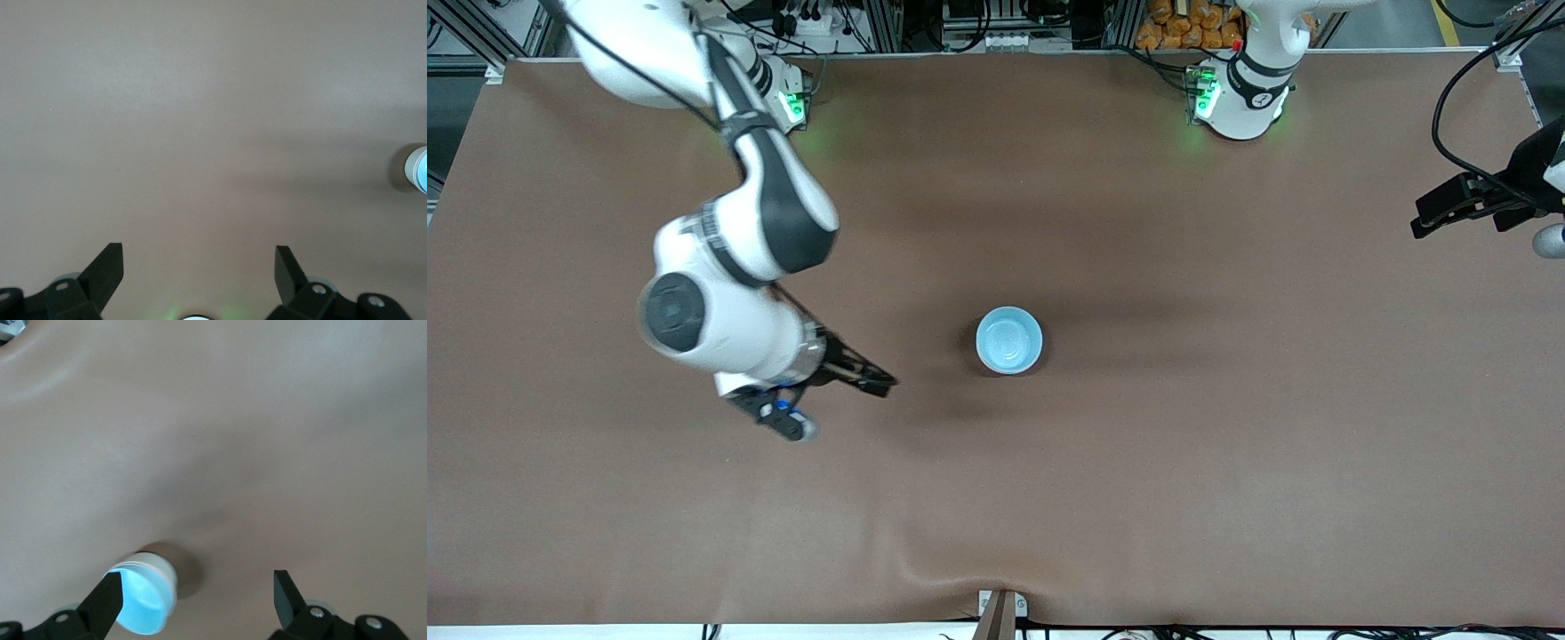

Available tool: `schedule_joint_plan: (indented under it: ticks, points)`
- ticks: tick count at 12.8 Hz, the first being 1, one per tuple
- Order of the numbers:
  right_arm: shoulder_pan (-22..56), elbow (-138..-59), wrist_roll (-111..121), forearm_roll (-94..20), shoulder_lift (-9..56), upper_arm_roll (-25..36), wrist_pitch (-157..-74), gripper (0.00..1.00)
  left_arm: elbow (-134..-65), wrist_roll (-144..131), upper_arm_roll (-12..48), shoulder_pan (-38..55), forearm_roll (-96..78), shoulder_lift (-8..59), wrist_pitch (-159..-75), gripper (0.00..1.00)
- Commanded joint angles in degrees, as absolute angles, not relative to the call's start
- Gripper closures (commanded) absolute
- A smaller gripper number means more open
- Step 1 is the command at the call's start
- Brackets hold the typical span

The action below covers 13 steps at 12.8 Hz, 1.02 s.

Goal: Stack pink and blue bowls on white bowl
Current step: 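Open the right gripper and draw it back from the stack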

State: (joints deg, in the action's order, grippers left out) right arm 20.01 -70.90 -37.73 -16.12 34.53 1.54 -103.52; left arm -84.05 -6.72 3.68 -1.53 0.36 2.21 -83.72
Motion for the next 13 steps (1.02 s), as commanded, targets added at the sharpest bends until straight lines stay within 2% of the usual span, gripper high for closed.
schedule_joint_plan:
  ticks: [1,5,8,10,11,13]
  points:
    - [11.45,-66.63,-19.86,-15.56,34.11,0.26,-94.7,0.0,-84.46,-5.89,3.78,-1.67,-0.53,1.14,-83.06,0.0]
    - [1.95,-66.01,9.09,-10.75,26.04,0.88,-87.65,0.0,-84.64,-6.5,4.13,-1.41,-0.62,1.32,-82.88,0.0]
    - [1.49,-66.27,8.45,-7.66,19.36,3.59,-78.86,0.0,-84.64,-6.5,4.13,-1.58,-0.53,1.32,-82.97,0.0]
    - [2.98,-67.84,-3.8,-4.15,14.0,3.34,-70.89,0.0,-84.55,-6.42,4.13,-1.67,-0.53,1.32,-82.97,0.0]
    - [3.08,-72.46,-6.22,-3.78,10.32,3.34,-69.54,0.0,-84.64,-6.33,4.13,-1.58,-0.53,1.32,-82.97,0.0]
    - [2.99,-87.28,-6.33,-2.82,0.14,3.25,-76.77,0.0,-84.73,-6.33,4.13,-1.58,-0.53,1.32,-82.88,0.0]
